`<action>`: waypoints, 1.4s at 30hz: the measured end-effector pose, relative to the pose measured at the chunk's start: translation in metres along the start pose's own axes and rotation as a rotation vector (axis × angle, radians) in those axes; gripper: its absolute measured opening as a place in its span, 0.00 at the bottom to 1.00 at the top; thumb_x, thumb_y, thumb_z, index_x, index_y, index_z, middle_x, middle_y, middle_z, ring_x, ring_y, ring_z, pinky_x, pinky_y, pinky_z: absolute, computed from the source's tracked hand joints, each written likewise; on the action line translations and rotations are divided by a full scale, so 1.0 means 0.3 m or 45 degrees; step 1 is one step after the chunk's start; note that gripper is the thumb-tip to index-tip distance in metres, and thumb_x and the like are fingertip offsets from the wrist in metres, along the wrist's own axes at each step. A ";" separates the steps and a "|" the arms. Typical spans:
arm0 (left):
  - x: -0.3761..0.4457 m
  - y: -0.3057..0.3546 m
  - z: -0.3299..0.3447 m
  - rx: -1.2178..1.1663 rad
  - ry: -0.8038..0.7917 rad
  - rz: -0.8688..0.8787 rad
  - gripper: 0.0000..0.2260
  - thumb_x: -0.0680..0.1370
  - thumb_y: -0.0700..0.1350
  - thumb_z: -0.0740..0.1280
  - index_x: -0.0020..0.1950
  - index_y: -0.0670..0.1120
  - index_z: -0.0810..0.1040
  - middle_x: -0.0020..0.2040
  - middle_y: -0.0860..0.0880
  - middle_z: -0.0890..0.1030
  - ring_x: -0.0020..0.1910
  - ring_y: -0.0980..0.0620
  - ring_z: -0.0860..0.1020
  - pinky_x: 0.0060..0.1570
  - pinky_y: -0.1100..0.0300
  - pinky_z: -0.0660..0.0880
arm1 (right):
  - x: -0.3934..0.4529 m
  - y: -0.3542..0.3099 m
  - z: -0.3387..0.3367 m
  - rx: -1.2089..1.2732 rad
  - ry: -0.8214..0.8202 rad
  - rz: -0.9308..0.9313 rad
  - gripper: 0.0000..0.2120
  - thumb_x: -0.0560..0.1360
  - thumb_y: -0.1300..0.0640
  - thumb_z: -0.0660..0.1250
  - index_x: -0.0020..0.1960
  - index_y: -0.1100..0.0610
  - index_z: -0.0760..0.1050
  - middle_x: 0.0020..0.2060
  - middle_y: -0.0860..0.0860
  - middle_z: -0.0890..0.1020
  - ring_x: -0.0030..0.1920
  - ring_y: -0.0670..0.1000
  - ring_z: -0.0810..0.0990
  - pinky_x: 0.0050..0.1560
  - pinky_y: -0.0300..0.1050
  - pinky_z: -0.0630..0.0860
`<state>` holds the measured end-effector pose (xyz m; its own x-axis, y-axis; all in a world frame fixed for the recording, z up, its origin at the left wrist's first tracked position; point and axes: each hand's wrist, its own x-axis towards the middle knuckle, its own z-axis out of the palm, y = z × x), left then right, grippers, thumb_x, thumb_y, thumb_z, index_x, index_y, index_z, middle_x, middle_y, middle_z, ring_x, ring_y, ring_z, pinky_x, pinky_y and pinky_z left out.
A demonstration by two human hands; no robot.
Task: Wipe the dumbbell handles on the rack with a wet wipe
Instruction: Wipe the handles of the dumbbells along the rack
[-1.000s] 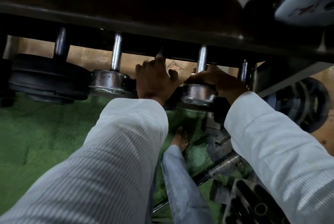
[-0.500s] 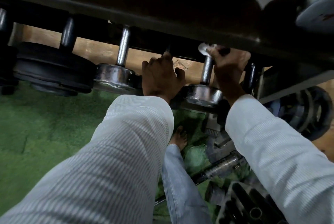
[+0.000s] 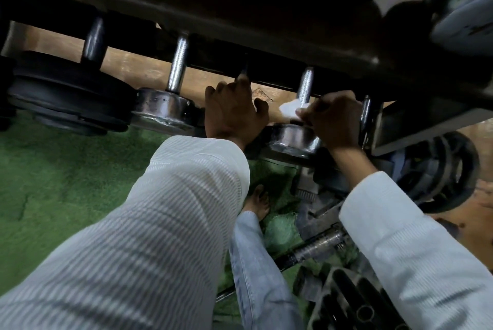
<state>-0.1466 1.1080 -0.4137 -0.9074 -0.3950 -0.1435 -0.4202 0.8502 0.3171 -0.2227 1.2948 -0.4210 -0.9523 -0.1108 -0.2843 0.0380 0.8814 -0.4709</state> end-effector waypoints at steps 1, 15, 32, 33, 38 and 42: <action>0.002 -0.001 0.001 0.008 -0.007 0.001 0.17 0.75 0.54 0.64 0.56 0.43 0.76 0.44 0.43 0.84 0.49 0.39 0.80 0.54 0.47 0.70 | 0.010 -0.024 0.008 0.027 0.084 -0.010 0.13 0.70 0.48 0.79 0.41 0.58 0.85 0.44 0.58 0.85 0.47 0.57 0.83 0.46 0.40 0.68; -0.003 -0.012 0.017 -0.027 0.045 0.028 0.19 0.76 0.55 0.64 0.59 0.42 0.76 0.45 0.43 0.84 0.50 0.39 0.81 0.56 0.47 0.70 | 0.189 -0.118 0.121 0.686 0.460 0.671 0.09 0.69 0.50 0.78 0.43 0.55 0.87 0.43 0.49 0.87 0.48 0.53 0.85 0.53 0.48 0.84; -0.002 -0.011 0.024 -0.024 0.042 0.026 0.22 0.75 0.55 0.64 0.62 0.41 0.76 0.44 0.43 0.84 0.48 0.39 0.81 0.54 0.47 0.70 | 0.209 -0.136 0.081 1.437 -0.645 0.896 0.10 0.76 0.48 0.66 0.41 0.53 0.76 0.46 0.47 0.83 0.55 0.49 0.85 0.41 0.41 0.72; -0.002 -0.012 0.023 -0.021 0.041 0.025 0.22 0.76 0.55 0.64 0.63 0.41 0.76 0.45 0.43 0.84 0.48 0.39 0.81 0.54 0.47 0.71 | 0.218 -0.152 0.084 1.392 -0.651 0.928 0.13 0.78 0.46 0.66 0.39 0.53 0.76 0.42 0.46 0.83 0.52 0.48 0.85 0.39 0.39 0.72; -0.003 -0.017 0.025 -0.074 0.052 0.023 0.20 0.75 0.55 0.65 0.59 0.42 0.77 0.43 0.44 0.84 0.47 0.39 0.81 0.54 0.47 0.71 | 0.223 -0.190 0.125 1.236 -0.418 0.932 0.15 0.83 0.54 0.62 0.38 0.56 0.71 0.32 0.50 0.74 0.32 0.49 0.75 0.26 0.38 0.73; 0.001 -0.012 0.012 -0.070 -0.010 0.014 0.22 0.76 0.56 0.64 0.64 0.43 0.76 0.47 0.44 0.84 0.50 0.40 0.81 0.57 0.46 0.70 | 0.178 -0.184 0.148 0.795 -0.028 0.941 0.24 0.72 0.45 0.75 0.62 0.58 0.76 0.54 0.53 0.81 0.48 0.51 0.84 0.43 0.50 0.85</action>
<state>-0.1452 1.1060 -0.4184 -0.9122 -0.3825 -0.1472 -0.4094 0.8341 0.3696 -0.2622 1.2200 -0.4472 -0.6176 0.3597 -0.6994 0.7854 0.3297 -0.5239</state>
